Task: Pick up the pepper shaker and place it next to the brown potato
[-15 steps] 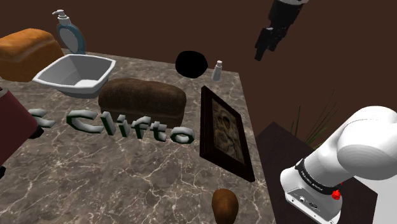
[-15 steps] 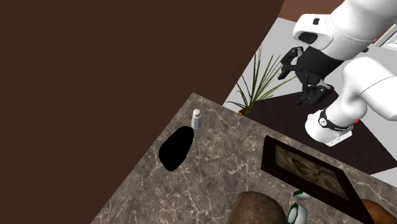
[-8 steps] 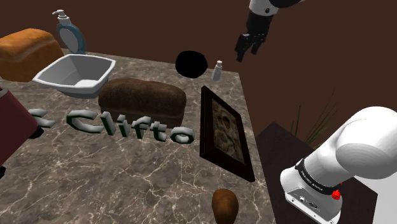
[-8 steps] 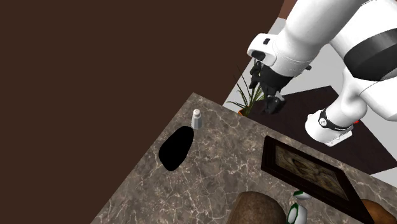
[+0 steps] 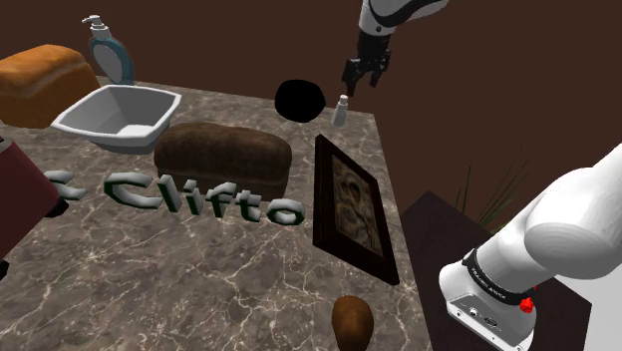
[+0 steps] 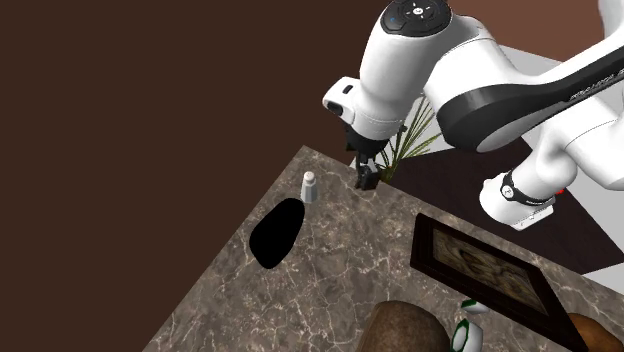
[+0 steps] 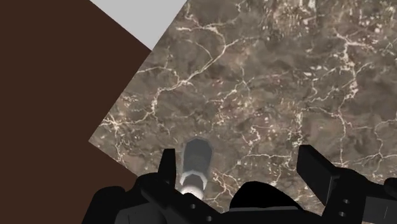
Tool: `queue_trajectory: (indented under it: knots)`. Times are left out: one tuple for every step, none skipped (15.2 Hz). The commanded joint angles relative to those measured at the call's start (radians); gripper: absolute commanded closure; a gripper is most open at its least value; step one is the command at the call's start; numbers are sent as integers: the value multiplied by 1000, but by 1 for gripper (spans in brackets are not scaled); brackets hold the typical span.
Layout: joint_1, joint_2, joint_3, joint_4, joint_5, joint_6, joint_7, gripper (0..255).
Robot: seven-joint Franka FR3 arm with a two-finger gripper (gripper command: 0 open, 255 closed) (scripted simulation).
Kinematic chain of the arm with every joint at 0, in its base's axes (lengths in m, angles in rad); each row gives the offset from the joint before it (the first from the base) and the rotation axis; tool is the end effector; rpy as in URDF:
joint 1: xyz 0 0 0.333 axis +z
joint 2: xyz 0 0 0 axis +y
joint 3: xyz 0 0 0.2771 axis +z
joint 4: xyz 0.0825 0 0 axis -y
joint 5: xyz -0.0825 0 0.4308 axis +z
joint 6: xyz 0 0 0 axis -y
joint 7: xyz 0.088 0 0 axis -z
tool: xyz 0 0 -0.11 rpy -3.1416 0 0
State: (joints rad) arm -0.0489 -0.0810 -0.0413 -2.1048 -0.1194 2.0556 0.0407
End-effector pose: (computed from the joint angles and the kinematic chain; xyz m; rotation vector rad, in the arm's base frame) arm 0.5719 -0.0586 0.3946 3.0351 -0.1166 0.0444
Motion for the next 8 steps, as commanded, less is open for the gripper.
queue_trajectory:
  knots:
    - [-9, 74, -9, 47, 3, 24, 2, 0]
    - [-12, 114, -13, 77, 5, 31, 4, 0]
    - [-15, 153, -16, 109, 8, 38, 5, 0]
    - [-19, 192, -19, 142, 11, 42, 7, 0]
    - [-23, 231, -22, 176, 14, 46, 8, 0]
    - [-26, 271, -25, 211, 18, 48, 9, 0]
    - [-30, 311, -27, 248, 22, 49, 10, 0]
    - [-35, 351, -30, 287, 26, 49, 11, 0]
